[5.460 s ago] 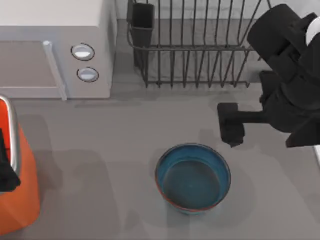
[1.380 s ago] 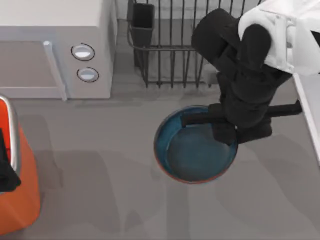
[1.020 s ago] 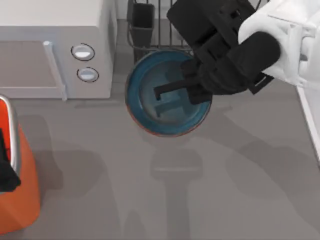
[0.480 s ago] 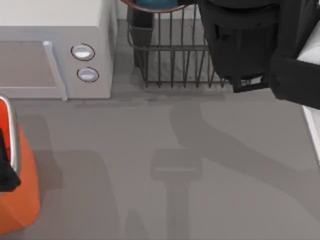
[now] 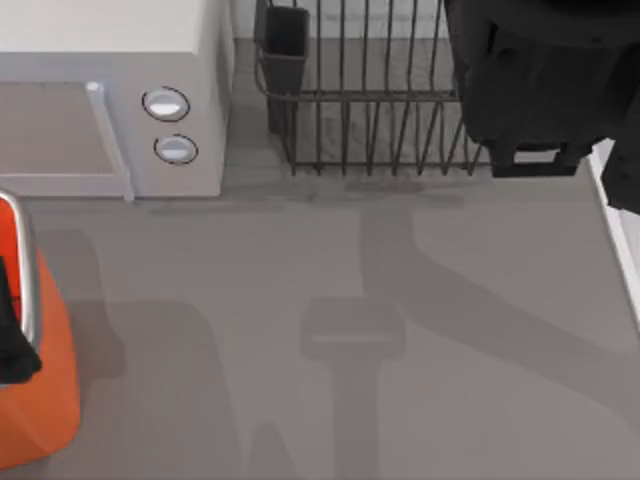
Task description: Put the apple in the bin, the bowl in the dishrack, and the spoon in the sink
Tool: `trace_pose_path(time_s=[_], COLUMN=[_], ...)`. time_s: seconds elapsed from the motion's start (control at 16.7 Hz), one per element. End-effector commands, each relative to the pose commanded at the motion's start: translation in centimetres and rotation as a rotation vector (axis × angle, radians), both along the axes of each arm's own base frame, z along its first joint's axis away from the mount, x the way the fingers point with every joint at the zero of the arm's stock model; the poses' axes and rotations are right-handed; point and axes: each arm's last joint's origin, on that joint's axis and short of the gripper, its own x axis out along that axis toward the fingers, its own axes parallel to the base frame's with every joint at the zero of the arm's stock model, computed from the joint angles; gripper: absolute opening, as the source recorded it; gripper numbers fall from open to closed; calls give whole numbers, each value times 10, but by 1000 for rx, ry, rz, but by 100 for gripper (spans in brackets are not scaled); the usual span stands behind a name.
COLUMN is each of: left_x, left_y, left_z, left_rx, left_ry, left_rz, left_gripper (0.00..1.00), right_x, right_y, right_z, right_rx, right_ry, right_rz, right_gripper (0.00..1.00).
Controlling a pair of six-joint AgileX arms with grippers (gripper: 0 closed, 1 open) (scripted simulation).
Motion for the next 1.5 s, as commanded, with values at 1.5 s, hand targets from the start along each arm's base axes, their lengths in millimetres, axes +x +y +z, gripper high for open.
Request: trace_pose_path(time_s=[1.5], left_x=[0], left_y=[0], left_z=[0], left_rx=[0], left_ry=[0], left_rz=[0], left_gripper=[100], right_x=[198], right_y=[-2], right_z=[-200], right_rx=[0], right_ry=[-1], right_rz=[4], right_gripper=[30])
